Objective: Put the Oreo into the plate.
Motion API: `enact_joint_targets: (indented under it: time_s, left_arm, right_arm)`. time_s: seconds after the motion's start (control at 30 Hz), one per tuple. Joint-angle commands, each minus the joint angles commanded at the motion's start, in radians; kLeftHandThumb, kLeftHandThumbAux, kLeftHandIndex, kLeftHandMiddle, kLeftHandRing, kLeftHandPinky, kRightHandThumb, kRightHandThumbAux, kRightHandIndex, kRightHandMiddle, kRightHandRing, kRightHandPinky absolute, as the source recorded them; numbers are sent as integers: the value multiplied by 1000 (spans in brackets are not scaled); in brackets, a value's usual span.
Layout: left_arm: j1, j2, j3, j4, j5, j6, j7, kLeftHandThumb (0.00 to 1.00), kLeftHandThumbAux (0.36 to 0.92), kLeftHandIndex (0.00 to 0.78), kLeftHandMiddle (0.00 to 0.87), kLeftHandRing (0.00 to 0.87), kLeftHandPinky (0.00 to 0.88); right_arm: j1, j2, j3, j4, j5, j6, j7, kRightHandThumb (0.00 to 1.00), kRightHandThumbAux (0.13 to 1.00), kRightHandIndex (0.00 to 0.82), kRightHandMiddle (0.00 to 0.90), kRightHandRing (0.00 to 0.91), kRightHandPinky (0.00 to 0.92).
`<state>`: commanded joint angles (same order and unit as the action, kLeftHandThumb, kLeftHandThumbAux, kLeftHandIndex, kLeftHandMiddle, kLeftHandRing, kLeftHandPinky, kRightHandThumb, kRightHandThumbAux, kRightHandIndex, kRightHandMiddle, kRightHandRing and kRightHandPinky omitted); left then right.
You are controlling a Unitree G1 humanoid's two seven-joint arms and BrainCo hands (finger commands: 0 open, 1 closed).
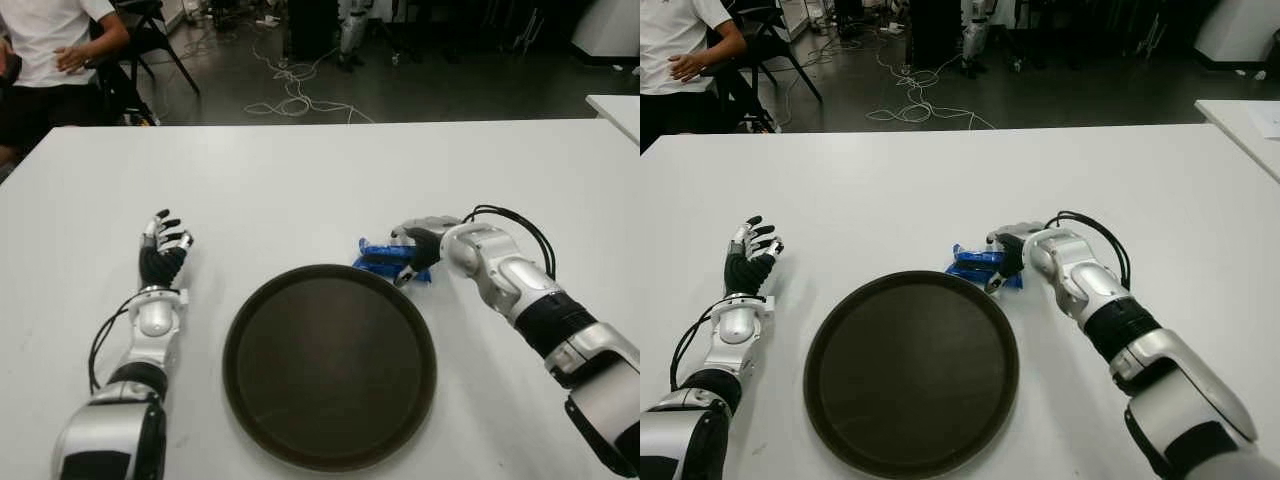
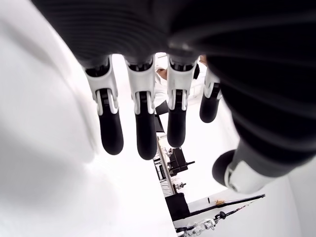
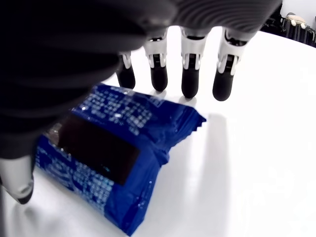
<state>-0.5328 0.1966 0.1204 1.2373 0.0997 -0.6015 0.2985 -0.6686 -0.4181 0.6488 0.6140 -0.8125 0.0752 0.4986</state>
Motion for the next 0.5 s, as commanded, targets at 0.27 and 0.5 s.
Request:
enact_joint_targets:
  time_s: [0.27,0.5]
  left_arm:
    - [-2,-3,4,1,-3,8,-3,281,635,153,224,253,289]
    - [-2,-2,2,1,1,11,0,283,644,150,223,251,287]
  right_arm:
    - [-15,-4,5,11,-7,-20,20,0,542,21,166,218,323]
    - [-21,4,4,26,-4,-27,16,0,593,2,322,520,522]
